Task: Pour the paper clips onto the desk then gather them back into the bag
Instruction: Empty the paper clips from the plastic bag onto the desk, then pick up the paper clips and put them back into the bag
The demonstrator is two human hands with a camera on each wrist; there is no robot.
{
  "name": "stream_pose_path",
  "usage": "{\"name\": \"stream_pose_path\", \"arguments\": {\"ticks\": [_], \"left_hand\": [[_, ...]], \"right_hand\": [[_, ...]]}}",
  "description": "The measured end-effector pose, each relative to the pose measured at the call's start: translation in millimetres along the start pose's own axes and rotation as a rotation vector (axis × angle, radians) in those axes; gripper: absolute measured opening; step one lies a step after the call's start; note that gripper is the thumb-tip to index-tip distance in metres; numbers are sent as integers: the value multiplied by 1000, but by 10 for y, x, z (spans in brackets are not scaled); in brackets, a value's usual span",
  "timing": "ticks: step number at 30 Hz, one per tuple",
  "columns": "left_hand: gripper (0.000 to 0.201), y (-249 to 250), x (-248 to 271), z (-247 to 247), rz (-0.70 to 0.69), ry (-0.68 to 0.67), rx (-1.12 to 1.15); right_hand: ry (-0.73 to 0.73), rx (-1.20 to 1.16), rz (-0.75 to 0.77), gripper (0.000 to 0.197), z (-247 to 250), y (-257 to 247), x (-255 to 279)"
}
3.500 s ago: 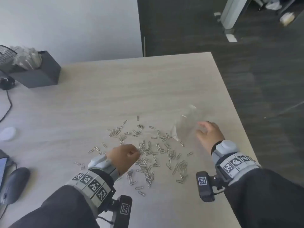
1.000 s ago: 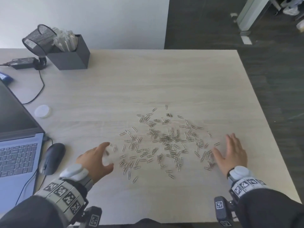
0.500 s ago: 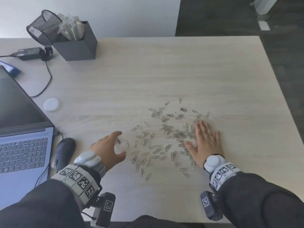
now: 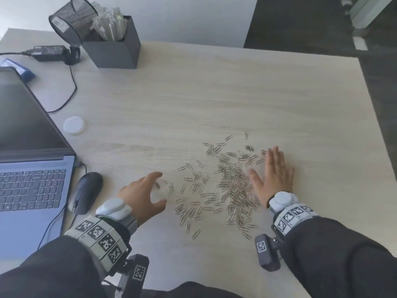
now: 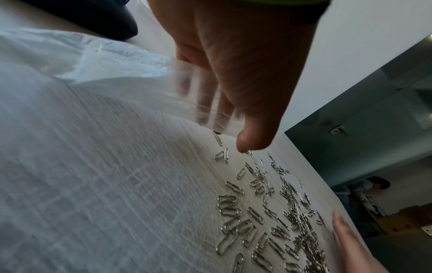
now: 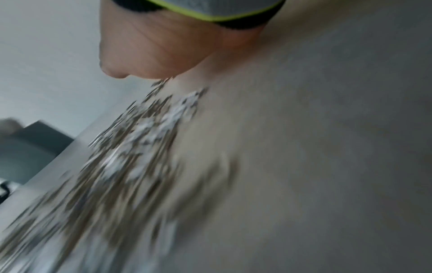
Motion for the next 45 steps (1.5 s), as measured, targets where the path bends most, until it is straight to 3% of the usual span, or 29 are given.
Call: {"name": "stream_pose_path", "arguments": {"ticks": [4,12,17,21,30,35,39,45], "left_hand": [[72,-44,-10,-30,16,3,3],[70,-107,12,-68,43,-7,7],[69,-20,38,-66,39,-11,0],[70,90,43,-89,13,-17,18],[69,421,52,-165,-84,-40,11],[71,533,95,-226,-156,-51,-10],[76,555,120,-306,-160,-49,16],[65,612,228,-440,-155,-68,83]], "right_hand": [[-11,32,-48,93,109,284,-408],[-151,144,346,93,120,-44,-1116],[-279,193,640,88,97,-315,-884],[-370,206,741,88,32,-388,-535],[-373,45,671,91,-70,-443,110],[-254,-125,447,102,91,-263,363],[-207,-33,222,112,221,-47,601],[-307,9,188,125,209,-103,789]]}}
Point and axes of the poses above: each hand's wrist, its own x-axis away from the middle knuckle, its own z-axis out of the back of the hand, y = z × x, the point moved 2 cm from there along -x, towards the middle knuckle, and after that the axes turned 14 degrees about z, right-handed, at the moved point
